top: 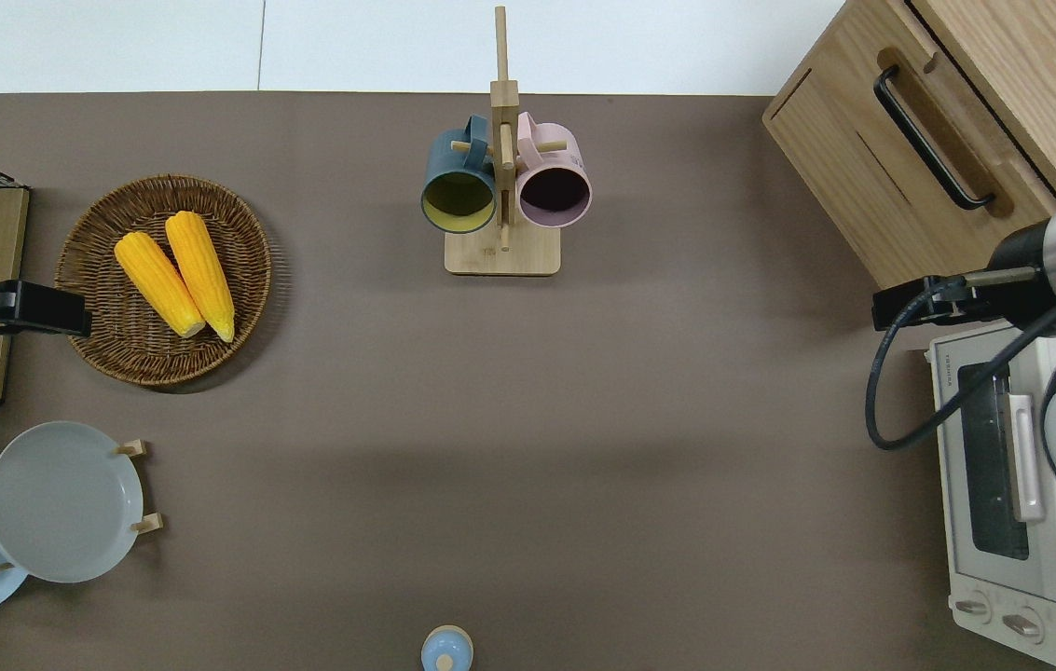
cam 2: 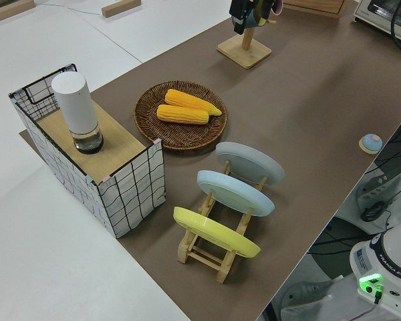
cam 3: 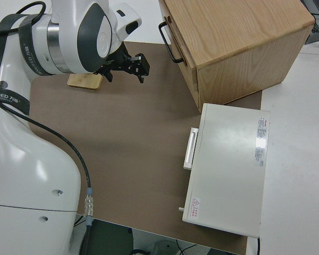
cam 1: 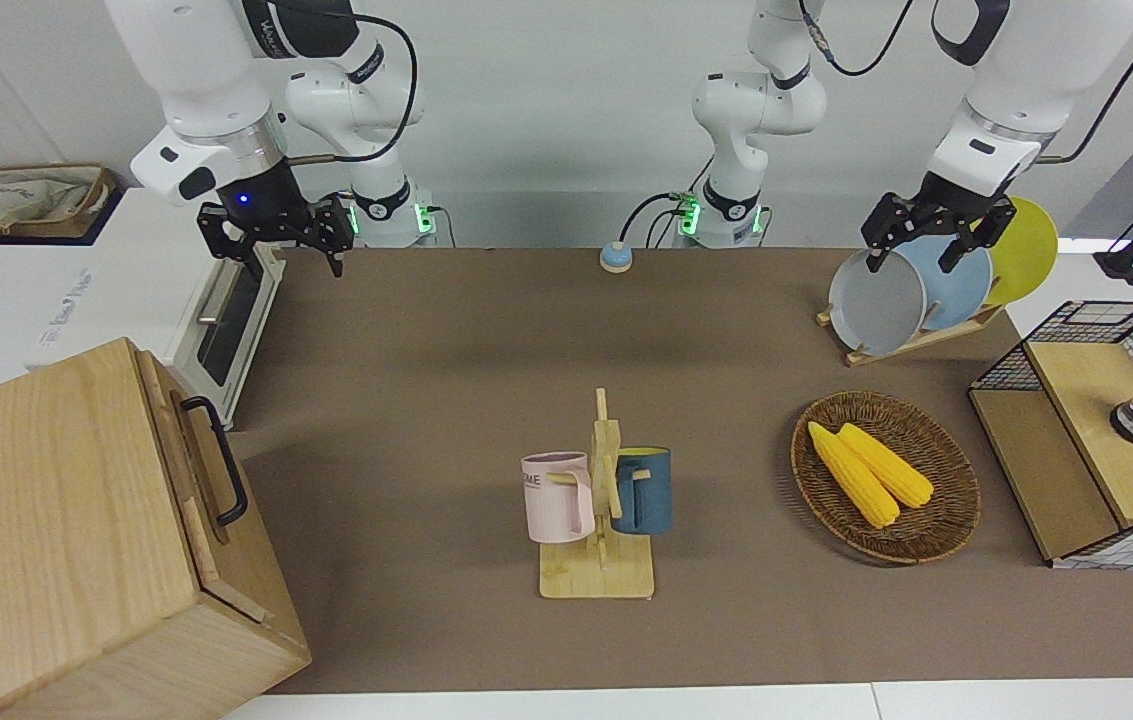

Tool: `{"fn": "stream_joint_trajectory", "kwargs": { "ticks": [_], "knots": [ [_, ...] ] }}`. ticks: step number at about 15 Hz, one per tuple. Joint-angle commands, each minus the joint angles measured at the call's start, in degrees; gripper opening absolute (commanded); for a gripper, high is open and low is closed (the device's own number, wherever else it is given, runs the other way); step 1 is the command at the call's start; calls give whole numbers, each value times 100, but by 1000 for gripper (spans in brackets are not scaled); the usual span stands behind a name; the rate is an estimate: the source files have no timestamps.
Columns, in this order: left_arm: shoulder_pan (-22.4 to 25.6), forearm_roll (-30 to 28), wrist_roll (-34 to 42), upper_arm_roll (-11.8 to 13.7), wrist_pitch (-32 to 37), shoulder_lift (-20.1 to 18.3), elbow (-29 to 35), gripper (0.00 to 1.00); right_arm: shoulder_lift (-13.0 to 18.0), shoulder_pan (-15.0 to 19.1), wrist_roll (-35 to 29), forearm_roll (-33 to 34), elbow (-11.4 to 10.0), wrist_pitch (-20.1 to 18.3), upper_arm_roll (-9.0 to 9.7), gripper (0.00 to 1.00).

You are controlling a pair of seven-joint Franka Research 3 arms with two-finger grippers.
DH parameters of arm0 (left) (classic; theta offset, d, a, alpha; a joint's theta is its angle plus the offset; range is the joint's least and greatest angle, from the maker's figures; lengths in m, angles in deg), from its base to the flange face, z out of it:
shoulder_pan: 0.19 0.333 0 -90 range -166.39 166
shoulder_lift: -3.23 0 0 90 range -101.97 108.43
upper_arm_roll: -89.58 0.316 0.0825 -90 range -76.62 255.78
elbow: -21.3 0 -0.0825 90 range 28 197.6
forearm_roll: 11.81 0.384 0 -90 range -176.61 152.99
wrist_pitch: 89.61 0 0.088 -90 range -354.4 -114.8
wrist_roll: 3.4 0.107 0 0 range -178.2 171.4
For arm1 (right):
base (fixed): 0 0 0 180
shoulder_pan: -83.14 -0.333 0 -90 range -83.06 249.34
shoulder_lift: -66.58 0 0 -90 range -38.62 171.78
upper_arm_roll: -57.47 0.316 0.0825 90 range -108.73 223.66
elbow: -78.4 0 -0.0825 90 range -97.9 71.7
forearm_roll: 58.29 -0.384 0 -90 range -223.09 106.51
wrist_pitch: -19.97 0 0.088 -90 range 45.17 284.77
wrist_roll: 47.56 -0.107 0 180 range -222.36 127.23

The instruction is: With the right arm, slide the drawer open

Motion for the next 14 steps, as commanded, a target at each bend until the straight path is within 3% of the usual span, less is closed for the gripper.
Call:
{"fn": "stream_joint_trajectory", "kwargs": {
  "ticks": [1,11,14],
  "knots": [
    [-99,71,45,96,-3,76,-117,998,-63,58,61,15,127,-82,-53,987],
    [-99,72,45,96,-3,76,-117,998,-63,137,105,6,232,-91,-89,985],
    [-99,63,45,96,-3,76,-117,995,-80,76,122,426,232,-82,-89,983]
  ]
}}
